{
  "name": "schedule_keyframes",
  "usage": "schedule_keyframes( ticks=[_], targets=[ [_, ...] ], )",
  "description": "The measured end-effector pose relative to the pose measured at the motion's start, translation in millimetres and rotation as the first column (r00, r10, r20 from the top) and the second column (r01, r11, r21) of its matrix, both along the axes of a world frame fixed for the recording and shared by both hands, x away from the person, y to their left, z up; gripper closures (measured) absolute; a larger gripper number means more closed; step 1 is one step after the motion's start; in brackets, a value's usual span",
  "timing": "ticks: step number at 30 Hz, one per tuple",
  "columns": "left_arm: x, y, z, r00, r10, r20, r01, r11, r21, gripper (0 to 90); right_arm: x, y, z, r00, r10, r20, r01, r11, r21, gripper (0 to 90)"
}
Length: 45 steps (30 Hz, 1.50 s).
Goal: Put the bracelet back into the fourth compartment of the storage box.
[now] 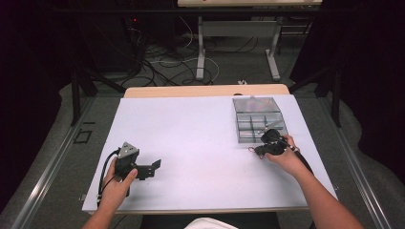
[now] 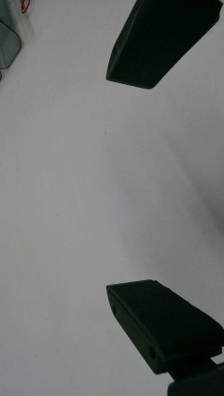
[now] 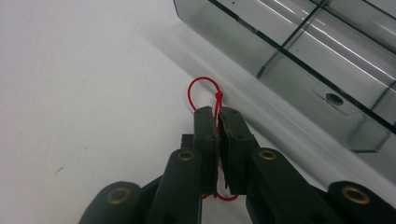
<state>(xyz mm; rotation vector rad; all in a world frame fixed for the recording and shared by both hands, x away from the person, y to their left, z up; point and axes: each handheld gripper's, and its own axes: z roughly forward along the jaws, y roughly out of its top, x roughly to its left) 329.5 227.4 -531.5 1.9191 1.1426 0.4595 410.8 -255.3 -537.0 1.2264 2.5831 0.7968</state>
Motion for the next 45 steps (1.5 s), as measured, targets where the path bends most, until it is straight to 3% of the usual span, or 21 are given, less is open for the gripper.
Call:
schedule_keyframes(
  ticks=[17, 45],
  targets=[
    [0.0, -0.1, 0.0, 1.0000, 0.001, 0.001, -0.001, 1.0000, -0.001, 1.4, -3.7, -5.4, 9.3, 0.9990, 0.007, 0.044, -0.009, 0.9992, 0.039, 86.4],
    [0.3, -0.9, 0.0, 0.9998, 0.020, 0.007, -0.021, 0.9996, 0.019, 1.9, -7.9, -14.2, 27.3, 0.9948, -0.050, 0.089, 0.042, 0.9944, 0.097, 86.4]
  ],
)
